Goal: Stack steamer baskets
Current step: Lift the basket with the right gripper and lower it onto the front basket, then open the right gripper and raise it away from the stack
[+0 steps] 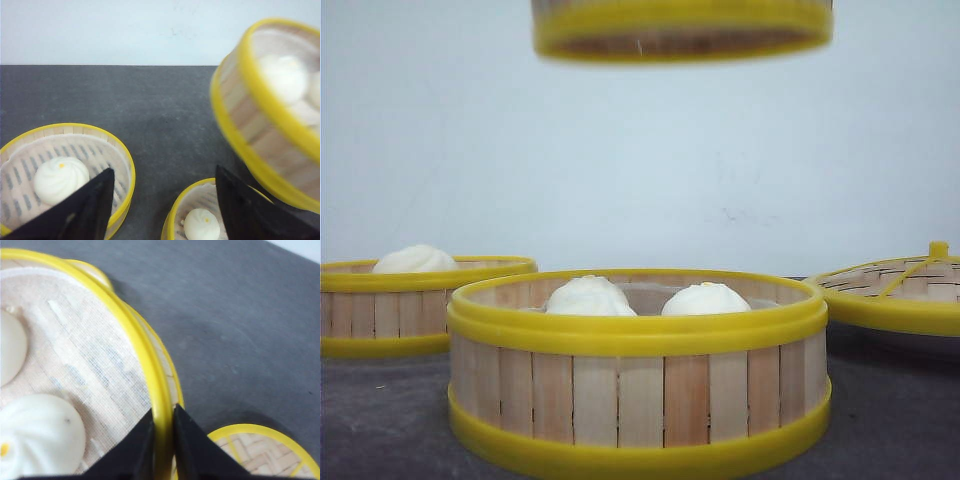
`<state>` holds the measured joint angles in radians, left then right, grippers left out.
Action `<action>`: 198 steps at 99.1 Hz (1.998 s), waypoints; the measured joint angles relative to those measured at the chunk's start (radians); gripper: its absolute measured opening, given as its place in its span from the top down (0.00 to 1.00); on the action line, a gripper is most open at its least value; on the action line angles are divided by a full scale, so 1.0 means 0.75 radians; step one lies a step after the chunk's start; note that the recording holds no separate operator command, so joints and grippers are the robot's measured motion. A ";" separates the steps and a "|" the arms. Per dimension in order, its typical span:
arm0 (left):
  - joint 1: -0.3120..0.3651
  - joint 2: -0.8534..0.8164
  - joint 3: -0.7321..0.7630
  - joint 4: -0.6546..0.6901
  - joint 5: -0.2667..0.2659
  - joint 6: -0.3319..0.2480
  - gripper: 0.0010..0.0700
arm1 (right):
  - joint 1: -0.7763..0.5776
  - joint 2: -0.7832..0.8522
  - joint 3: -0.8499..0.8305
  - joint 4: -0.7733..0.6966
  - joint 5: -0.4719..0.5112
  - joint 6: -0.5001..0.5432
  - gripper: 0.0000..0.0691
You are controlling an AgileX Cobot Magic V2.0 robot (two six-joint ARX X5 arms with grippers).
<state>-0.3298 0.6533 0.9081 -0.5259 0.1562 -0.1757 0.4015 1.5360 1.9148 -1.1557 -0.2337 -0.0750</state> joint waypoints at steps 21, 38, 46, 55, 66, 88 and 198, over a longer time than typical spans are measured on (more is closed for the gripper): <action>0.000 -0.016 0.000 -0.023 0.000 0.000 0.46 | 0.064 0.015 -0.013 -0.062 0.002 -0.011 0.95; 0.000 -0.016 0.000 -0.024 0.001 0.000 0.46 | 0.108 0.015 -0.109 -0.007 0.001 -0.010 0.95; 0.000 -0.016 0.000 -0.024 0.000 0.000 0.46 | 0.134 0.015 -0.192 0.032 0.001 -0.010 0.95; 0.000 -0.016 0.000 -0.024 0.000 0.000 0.46 | 0.157 0.015 -0.300 0.087 0.001 -0.010 0.95; 0.000 -0.016 0.000 -0.024 0.000 0.000 0.46 | 0.179 0.015 -0.448 0.196 0.001 -0.009 0.95; 0.000 -0.016 0.000 -0.027 0.000 0.000 0.46 | 0.189 0.016 -0.721 0.418 0.018 -0.004 0.95; 0.000 -0.016 0.000 -0.031 0.000 0.004 0.46 | 0.151 0.016 -0.884 0.575 0.063 0.026 0.95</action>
<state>-0.3298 0.6411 0.9081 -0.5491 0.1562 -0.1726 0.5144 1.5482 1.2518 -0.7242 -0.1867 -0.0551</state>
